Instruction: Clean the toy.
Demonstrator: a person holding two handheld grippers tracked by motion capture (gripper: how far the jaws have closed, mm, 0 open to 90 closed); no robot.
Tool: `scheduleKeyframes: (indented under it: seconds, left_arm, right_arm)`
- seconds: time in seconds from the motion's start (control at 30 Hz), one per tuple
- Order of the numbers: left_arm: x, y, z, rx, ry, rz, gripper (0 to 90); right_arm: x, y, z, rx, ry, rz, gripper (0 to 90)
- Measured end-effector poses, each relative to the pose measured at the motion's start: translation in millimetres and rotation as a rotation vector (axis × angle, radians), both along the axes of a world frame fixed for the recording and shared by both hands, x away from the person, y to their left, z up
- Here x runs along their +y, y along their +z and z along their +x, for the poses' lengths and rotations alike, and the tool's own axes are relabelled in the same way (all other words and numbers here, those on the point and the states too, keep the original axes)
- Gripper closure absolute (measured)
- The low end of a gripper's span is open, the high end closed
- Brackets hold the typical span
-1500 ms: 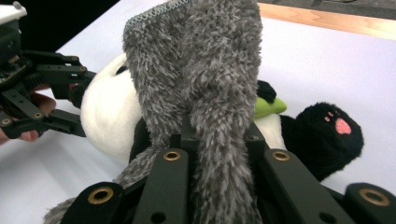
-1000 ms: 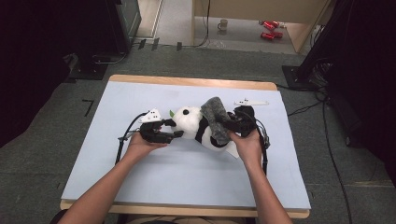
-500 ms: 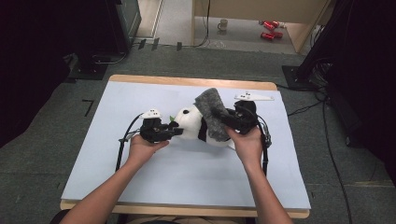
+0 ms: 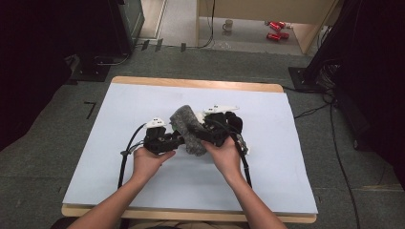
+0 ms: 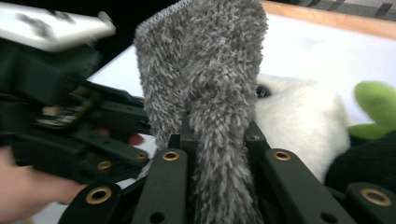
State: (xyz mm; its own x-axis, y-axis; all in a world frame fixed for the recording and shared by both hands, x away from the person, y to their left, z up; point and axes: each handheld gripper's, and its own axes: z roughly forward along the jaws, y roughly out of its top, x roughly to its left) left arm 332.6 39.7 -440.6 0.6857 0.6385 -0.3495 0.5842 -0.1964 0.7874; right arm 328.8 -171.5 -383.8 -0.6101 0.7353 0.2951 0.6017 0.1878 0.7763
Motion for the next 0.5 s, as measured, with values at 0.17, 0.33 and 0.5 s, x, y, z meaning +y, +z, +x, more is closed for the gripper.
scheduleKeyframes:
  seconds: [0.17, 0.33, 0.5]
  left_arm:
    - [1.3, -4.7, 4.5, 0.018, 0.002, -0.014, 64.5]
    - [4.6, -6.0, 10.5, 0.041, 0.007, -0.026, 64.6]
    - [9.2, -7.1, 16.9, 0.056, 0.006, -0.04, 64.7]
  right_arm:
    - [-6.6, -8.6, 6.1, -0.03, 0.007, -0.035, 77.9]
    - [-12.2, -5.9, 5.5, -0.055, -0.022, -0.09, 77.8]
    - [-36.0, -5.7, 6.2, -0.054, -0.097, -0.127, 77.9]
